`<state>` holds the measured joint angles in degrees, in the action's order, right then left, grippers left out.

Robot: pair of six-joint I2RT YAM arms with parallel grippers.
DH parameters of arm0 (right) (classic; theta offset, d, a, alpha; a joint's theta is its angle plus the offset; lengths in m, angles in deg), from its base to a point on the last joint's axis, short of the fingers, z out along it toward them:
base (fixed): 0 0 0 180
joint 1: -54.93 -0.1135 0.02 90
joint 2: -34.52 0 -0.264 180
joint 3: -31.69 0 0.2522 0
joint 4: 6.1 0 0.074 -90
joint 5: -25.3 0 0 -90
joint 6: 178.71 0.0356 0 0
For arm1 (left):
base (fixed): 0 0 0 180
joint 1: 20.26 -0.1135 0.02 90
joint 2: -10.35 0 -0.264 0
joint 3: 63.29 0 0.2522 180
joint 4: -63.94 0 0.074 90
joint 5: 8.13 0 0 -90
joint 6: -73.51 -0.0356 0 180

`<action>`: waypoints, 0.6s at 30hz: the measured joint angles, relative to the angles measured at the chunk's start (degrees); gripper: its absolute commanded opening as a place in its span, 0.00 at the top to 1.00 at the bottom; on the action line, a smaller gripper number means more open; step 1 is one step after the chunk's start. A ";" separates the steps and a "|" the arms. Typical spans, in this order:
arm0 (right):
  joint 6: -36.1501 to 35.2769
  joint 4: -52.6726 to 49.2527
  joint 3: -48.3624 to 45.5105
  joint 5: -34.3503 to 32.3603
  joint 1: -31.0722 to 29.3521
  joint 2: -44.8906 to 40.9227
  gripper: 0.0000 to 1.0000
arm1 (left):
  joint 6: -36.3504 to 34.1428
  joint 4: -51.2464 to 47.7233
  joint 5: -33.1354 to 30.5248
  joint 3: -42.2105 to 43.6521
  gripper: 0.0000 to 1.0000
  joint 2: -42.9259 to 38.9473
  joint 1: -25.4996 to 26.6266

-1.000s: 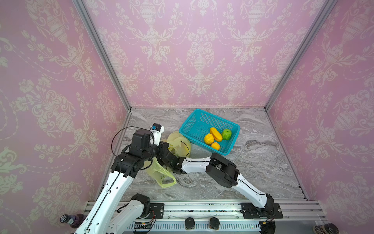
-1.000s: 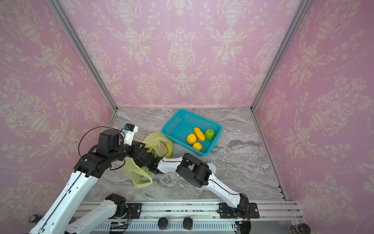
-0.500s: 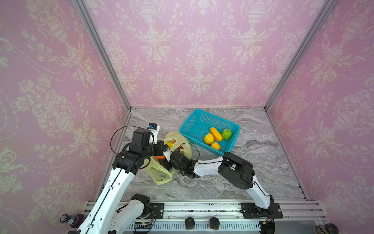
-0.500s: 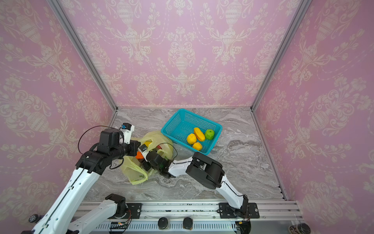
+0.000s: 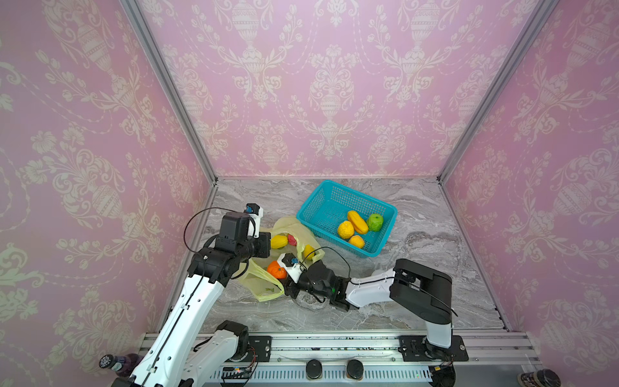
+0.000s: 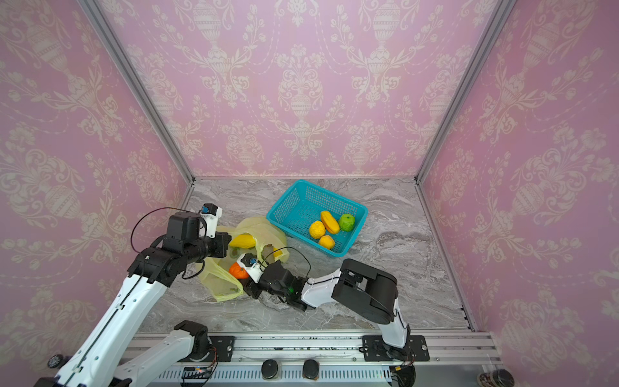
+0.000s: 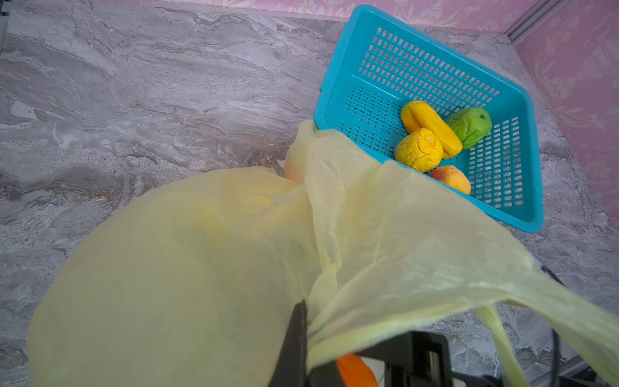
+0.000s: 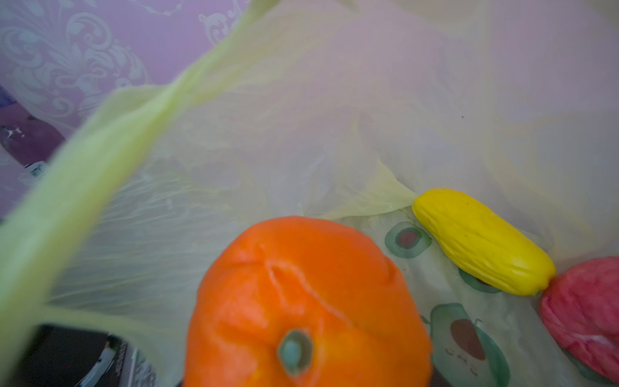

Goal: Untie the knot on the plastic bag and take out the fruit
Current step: 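Lift the orange fruit out of the bag toward the teal basket with the right gripper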

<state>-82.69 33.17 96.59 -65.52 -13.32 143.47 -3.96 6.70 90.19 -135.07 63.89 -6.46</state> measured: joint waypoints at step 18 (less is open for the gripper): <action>-12.92 6.64 -26.18 -7.91 -4.94 -40.72 0.75 | 0.00 -1.05 -1.25 0.00 1.00 2.08 -0.63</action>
<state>-95.60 39.82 70.40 -73.43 -18.26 102.75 -3.96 5.65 88.95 -135.07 65.97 -7.09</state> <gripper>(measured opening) 0.549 0.047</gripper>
